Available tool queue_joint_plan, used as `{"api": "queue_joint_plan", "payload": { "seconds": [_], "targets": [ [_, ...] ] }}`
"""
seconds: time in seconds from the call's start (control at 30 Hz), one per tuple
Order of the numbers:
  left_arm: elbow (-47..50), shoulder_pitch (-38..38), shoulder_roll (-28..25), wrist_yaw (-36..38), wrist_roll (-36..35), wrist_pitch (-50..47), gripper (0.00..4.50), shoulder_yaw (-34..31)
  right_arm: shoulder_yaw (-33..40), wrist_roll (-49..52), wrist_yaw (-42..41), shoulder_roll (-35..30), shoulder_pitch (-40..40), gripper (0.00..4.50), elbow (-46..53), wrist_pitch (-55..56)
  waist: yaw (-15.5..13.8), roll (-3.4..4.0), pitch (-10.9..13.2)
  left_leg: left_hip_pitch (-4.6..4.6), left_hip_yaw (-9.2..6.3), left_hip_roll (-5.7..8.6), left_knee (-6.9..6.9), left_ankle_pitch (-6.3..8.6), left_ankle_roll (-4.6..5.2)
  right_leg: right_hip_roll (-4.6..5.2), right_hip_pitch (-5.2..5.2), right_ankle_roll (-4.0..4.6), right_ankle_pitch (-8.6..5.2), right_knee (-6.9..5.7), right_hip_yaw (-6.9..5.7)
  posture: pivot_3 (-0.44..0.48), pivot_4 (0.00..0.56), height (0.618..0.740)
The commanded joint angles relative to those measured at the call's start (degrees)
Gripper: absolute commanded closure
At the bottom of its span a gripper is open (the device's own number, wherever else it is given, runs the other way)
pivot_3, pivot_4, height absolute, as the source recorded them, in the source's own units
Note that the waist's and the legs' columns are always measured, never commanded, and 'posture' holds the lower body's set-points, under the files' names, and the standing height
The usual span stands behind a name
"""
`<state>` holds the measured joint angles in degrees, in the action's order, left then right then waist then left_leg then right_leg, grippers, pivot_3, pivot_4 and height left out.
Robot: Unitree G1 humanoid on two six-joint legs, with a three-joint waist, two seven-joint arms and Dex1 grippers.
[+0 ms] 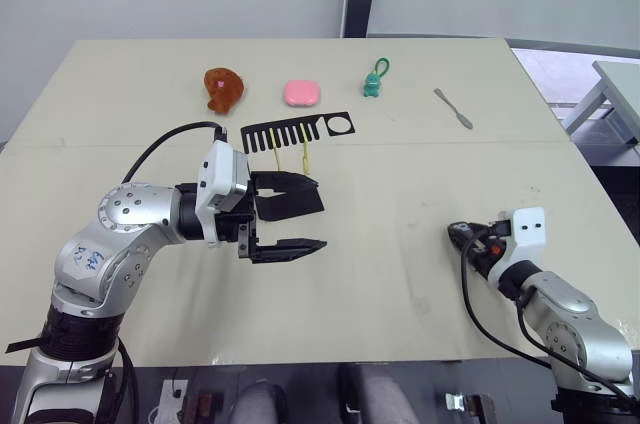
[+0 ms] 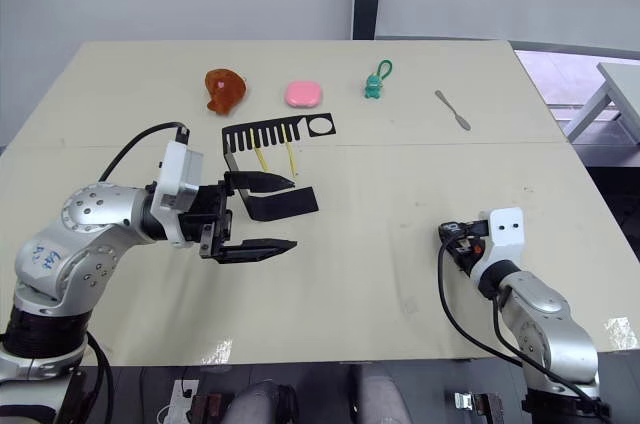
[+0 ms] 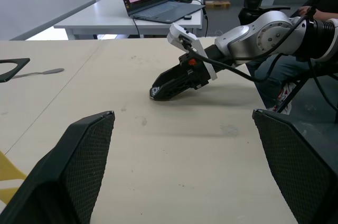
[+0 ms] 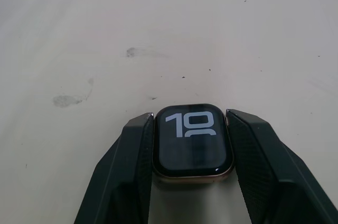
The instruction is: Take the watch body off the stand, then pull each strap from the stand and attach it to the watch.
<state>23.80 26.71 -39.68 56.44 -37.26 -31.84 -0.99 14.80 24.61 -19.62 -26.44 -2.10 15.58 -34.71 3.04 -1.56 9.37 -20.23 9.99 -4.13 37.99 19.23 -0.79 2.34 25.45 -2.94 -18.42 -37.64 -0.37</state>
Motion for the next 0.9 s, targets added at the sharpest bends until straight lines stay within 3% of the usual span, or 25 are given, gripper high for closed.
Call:
{"api": "queue_joint_plan", "payload": {
  "seconds": [0.03, 0.17, 0.2, 0.33, 0.47, 0.57, 0.73, 0.9],
  "targets": [
    [1.2, 0.4, -0.3, -0.4, 0.2, 1.1, 0.0, -1.0, 0.2, -0.4, -2.1, -1.4, -0.4, 2.87, 0.2, 1.2, 0.0, 0.0, 0.0, 0.0, 0.0, 0.0, 0.0, 0.0, 0.0, 0.0, 0.0, 0.0, 0.0, 0.0, 0.0, 0.0, 0.15, 0.74],
    [1.0, 0.2, -0.4, -0.5, 0.5, 1.3, 0.0, -1.2, 0.4, -0.6, -2.8, -2.0, -0.2, 2.87, -0.5, 1.7, 0.0, 0.0, 0.0, 0.0, 0.0, 0.0, 0.0, 0.0, 0.0, 0.0, 0.0, 0.0, 0.0, 0.0, 0.0, 0.0, 0.15, 0.74],
    [1.0, 0.2, -0.4, -0.5, 0.6, 1.3, 0.0, -1.2, 0.5, -0.7, -3.1, -2.2, -0.2, 1.85, -0.8, 1.8, 0.0, 0.0, 0.0, 0.0, 0.0, 0.0, 0.01, 0.0, 0.0, 0.0, 0.0, 0.0, 0.0, -0.01, 0.0, 0.0, 0.15, 0.74],
    [1.0, 0.1, -0.3, -0.8, 0.7, 1.3, 0.0, -1.4, 1.2, -0.7, -3.9, -2.8, -0.1, 0.06, -1.5, 2.1, -0.1, 0.0, 0.0, 0.0, 0.0, 0.0, 0.01, 0.0, 0.0, 0.0, 0.0, 0.0, 0.0, -0.01, 0.0, 0.0, 0.15, 0.74],
    [1.4, -1.4, -1.2, -2.2, -0.9, -0.9, 0.0, -3.7, 2.3, -0.2, -3.8, -3.7, 1.5, 0.02, 1.4, 1.2, 0.0, 0.0, 0.0, 0.0, 0.0, 0.0, 0.02, 0.0, 0.0, 0.0, 0.0, 0.0, 0.0, -0.02, 0.0, 0.0, 0.15, 0.74],
    [3.7, -6.4, -3.0, -4.4, -2.6, -3.1, 0.0, -9.0, 4.3, 1.1, -4.3, -4.6, 3.8, 0.02, 4.5, 0.7, 0.2, 0.01, 0.0, 0.01, -0.01, -0.03, 0.0, 0.0, 0.0, -0.01, 0.0, 0.0, 0.0, -0.03, 0.03, 0.0, 0.15, 0.74],
    [7.9, -19.4, -5.4, -7.8, -5.7, -7.2, 0.0, -20.5, 13.8, 8.1, -11.4, -9.5, 11.6, 0.02, 12.0, -0.2, -0.1, 0.02, 0.0, 0.04, -0.09, -0.01, -0.01, 0.01, 0.0, -0.01, 0.0, 0.01, 0.0, -0.06, 0.14, 0.0, 0.15, 0.74],
    [4.4, -28.1, -1.9, -13.9, -13.1, -11.9, 0.0, -33.6, 25.7, 17.8, -21.2, -14.8, 19.0, 0.02, 13.8, -2.4, -0.6, -0.05, 0.0, 0.06, -0.16, 0.03, 0.02, 0.05, 0.07, 0.0, -0.1, 0.0, 0.0, 0.01, 0.16, 0.0, 0.15, 0.74]
  ]
}}
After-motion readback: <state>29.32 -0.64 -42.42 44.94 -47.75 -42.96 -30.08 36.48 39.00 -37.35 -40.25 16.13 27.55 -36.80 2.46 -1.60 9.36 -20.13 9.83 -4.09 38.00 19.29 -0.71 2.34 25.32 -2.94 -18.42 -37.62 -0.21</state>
